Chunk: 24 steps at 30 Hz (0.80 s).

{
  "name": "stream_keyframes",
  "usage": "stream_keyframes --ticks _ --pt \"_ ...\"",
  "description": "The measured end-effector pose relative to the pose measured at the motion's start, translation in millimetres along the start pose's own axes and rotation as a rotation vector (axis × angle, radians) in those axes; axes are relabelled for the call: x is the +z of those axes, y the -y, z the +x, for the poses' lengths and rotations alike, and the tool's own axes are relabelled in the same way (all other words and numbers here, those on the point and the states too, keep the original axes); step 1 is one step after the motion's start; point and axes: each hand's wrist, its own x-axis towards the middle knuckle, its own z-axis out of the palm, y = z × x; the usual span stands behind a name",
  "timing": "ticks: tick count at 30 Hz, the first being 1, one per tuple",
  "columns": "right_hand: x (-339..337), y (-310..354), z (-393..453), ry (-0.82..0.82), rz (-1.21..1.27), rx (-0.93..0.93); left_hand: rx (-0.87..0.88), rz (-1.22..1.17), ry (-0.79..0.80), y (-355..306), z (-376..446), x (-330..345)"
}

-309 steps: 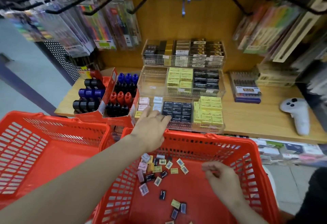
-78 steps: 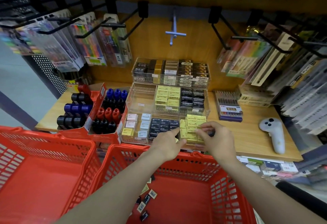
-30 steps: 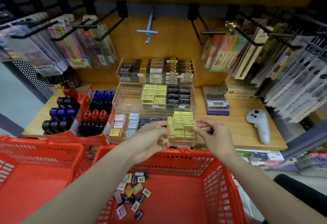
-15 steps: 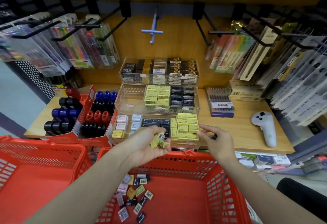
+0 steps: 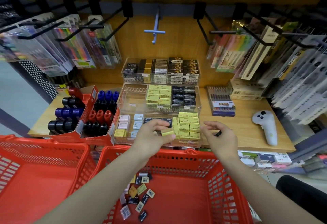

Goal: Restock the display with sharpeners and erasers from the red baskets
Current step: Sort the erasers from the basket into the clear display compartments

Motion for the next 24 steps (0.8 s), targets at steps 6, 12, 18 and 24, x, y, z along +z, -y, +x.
stream_keyframes --ticks 6,12,18,24 --pt "0 42 -30 0.464 0.246 0.018 0.351 0.222 -0.049 -8 -7 4" --pt "5 47 -37 0.435 0.322 0.149 0.355 0.235 0.002 -5 -9 9" --pt "0 19 -20 0.115 -0.089 0.083 0.196 0.362 -0.131 13 6 1" --pt "22 17 -13 0.105 -0.188 -0.014 0.193 0.452 -0.114 22 22 15"
